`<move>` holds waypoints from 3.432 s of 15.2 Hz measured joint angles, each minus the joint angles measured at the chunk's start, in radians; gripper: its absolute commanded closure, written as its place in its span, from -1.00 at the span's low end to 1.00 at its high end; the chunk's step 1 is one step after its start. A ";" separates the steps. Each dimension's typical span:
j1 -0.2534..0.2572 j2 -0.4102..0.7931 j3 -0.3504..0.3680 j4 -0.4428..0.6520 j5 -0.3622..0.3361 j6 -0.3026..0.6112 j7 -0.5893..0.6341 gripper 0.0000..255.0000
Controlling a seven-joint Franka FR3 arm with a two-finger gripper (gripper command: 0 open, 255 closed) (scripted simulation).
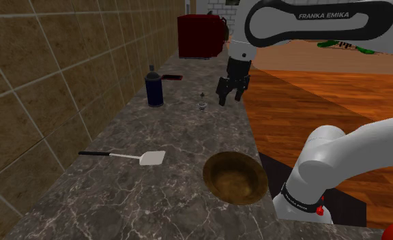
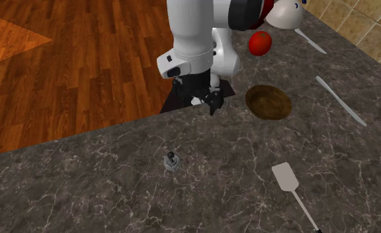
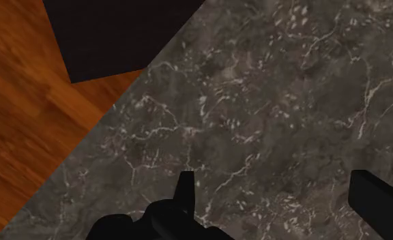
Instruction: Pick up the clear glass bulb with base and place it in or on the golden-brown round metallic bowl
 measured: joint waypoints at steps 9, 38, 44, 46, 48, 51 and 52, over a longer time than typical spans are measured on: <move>-0.026 0.306 0.047 0.214 -0.123 0.065 -0.003 -1.00; -0.045 0.539 0.081 0.313 -0.238 0.174 0.023 1.00; -0.046 0.535 0.079 0.361 -0.237 0.123 0.014 1.00; -0.045 0.532 0.081 0.383 -0.235 0.097 0.014 1.00; -0.045 0.529 0.081 0.407 -0.234 0.070 0.010 1.00; -0.044 0.530 0.082 0.449 -0.233 0.030 0.008 1.00; -0.045 0.538 0.082 0.470 -0.234 0.017 0.005 1.00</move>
